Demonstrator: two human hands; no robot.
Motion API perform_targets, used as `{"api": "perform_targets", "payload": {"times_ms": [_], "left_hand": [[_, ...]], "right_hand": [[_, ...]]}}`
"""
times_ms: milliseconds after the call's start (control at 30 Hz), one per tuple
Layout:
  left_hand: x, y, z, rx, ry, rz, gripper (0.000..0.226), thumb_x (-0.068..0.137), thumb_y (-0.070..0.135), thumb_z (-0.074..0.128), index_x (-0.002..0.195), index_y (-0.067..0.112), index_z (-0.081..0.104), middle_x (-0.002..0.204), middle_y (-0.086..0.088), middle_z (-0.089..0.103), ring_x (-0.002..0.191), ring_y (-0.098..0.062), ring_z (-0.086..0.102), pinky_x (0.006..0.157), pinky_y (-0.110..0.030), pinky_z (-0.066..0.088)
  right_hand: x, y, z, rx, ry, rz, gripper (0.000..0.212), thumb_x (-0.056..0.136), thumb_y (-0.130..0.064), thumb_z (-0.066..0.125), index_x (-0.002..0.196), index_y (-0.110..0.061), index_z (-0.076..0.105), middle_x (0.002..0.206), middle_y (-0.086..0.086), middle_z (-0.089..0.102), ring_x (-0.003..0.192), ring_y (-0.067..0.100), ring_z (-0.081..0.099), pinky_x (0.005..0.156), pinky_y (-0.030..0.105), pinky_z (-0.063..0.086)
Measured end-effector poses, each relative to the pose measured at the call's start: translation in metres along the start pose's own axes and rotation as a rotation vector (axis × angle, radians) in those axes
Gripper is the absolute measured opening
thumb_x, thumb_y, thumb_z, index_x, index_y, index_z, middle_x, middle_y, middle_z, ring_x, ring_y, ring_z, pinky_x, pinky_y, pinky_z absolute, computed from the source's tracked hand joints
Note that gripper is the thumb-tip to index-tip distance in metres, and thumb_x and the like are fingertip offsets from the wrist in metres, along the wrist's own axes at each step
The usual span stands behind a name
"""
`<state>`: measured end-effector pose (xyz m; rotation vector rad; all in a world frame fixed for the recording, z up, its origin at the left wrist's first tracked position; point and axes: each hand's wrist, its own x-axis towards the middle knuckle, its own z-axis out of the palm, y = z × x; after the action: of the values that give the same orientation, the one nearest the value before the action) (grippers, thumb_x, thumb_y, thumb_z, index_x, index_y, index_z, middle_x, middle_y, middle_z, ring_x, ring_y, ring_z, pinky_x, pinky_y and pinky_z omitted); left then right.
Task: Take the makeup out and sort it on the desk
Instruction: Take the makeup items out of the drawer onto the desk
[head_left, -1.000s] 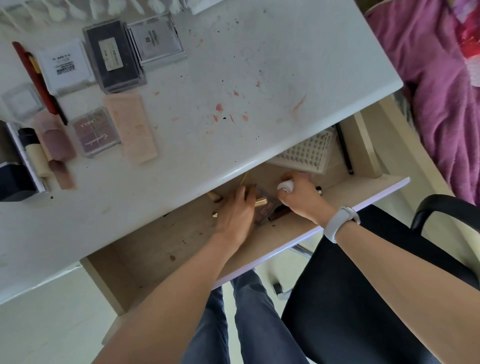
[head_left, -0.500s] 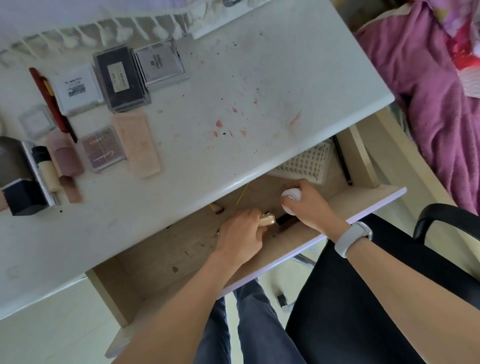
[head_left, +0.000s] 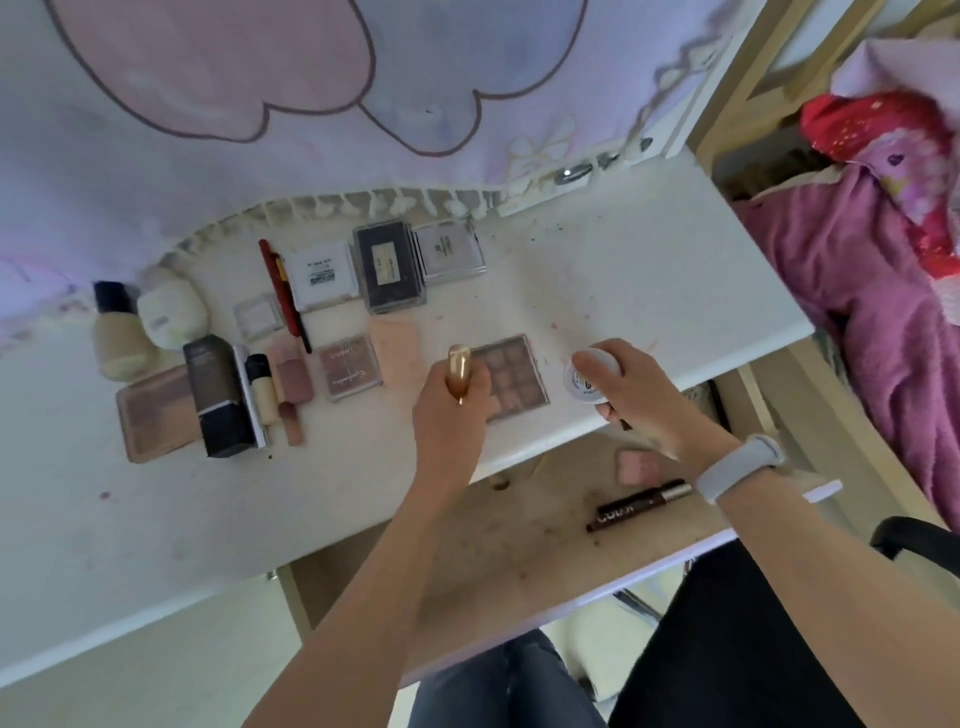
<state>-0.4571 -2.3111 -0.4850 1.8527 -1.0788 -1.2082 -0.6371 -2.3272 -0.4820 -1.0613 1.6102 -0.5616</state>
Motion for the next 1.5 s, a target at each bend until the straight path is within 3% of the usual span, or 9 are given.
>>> {"api": "perform_targets", "payload": {"times_ms": [167,300,533,667,833,1000,1167,1367,1500], "left_hand": [[0.035,0.022,0.003,0.011,0.037,-0.096,0.013,0.093,0.027,0.046,0.083,0.019,0.049,0.064,0.007,0.048,0.054,-0.009,0.045,0.047,-0.019,0.033],[0.055,0.028,0.003,0.128,-0.028,-0.134,0.012,0.093,0.021,0.041,0.095,0.013,0.05,0.071,0.005,0.049,0.066,-0.015,0.049,0.049,-0.023,0.033],[0.053,0.032,0.0,0.255,-0.068,0.038,0.034,0.093,0.012,0.045,0.127,0.008,0.042,0.121,-0.011,0.034,0.098,-0.024,0.046,0.089,-0.032,0.043],[0.053,0.031,0.004,0.625,-0.065,0.314,0.041,0.091,0.01,0.048,0.13,0.017,0.041,0.133,-0.004,0.035,0.11,-0.024,0.038,0.073,-0.031,0.046],[0.068,0.024,0.014,0.927,-0.135,0.37,0.053,0.093,0.024,0.049,0.141,0.021,0.026,0.149,0.002,0.019,0.11,-0.026,0.035,0.07,-0.031,0.043],[0.057,0.025,0.018,0.871,-0.082,0.316,0.051,0.089,0.015,0.048,0.137,0.018,0.033,0.144,0.0,0.028,0.106,-0.024,0.037,0.075,-0.029,0.038],[0.053,0.052,0.031,0.369,-0.146,0.038,0.069,0.086,0.007,0.048,0.145,0.01,0.013,0.136,-0.009,0.021,0.12,-0.025,0.031,0.1,-0.033,0.034],[0.061,0.074,0.074,0.364,-0.046,-0.006,0.066,0.092,0.012,0.047,0.146,0.015,0.009,0.13,-0.014,0.033,0.109,-0.031,0.046,0.082,-0.033,0.04],[0.068,0.072,0.089,0.576,0.118,0.081,0.049,0.089,0.023,0.052,0.134,0.016,0.032,0.099,-0.01,0.061,0.091,-0.03,0.058,0.065,-0.033,0.037]], "right_hand": [[0.034,-0.023,0.024,-0.007,0.037,0.053,0.024,0.088,-0.025,0.057,0.108,-0.016,0.048,0.083,0.001,0.055,0.055,0.01,0.05,0.038,0.016,0.034],[0.05,-0.03,0.029,-0.009,0.162,0.078,0.028,0.086,-0.026,0.061,0.106,-0.017,0.044,0.093,-0.001,0.052,0.075,0.016,0.054,0.053,0.02,0.037],[0.07,-0.04,0.026,-0.119,0.177,0.012,0.024,0.089,-0.02,0.053,0.111,-0.01,0.056,0.078,0.0,0.054,0.059,0.009,0.047,0.05,0.02,0.033],[0.084,-0.045,0.021,-0.083,0.187,0.069,0.024,0.091,-0.018,0.049,0.112,-0.01,0.054,0.073,0.0,0.053,0.053,0.011,0.047,0.042,0.021,0.035],[0.112,-0.06,0.022,-0.057,0.223,0.028,0.029,0.089,-0.018,0.053,0.116,-0.006,0.053,0.086,0.012,0.058,0.057,0.016,0.05,0.044,0.02,0.035],[0.135,-0.068,0.02,-0.119,0.198,-0.069,0.04,0.089,-0.008,0.047,0.129,-0.007,0.046,0.121,0.019,0.051,0.088,0.027,0.054,0.07,0.028,0.045],[0.128,-0.058,-0.007,-0.206,0.102,-0.135,0.051,0.087,-0.001,0.043,0.136,-0.014,0.038,0.132,0.013,0.039,0.1,0.027,0.052,0.089,0.037,0.049],[0.122,-0.045,-0.041,-0.362,0.121,-0.208,0.056,0.085,-0.011,0.058,0.137,-0.019,0.038,0.117,0.01,0.048,0.103,0.021,0.051,0.089,0.023,0.037],[0.126,-0.044,-0.05,-0.381,0.153,-0.234,0.043,0.084,-0.012,0.06,0.126,-0.013,0.052,0.093,0.001,0.056,0.086,0.016,0.053,0.076,0.01,0.034]]}}
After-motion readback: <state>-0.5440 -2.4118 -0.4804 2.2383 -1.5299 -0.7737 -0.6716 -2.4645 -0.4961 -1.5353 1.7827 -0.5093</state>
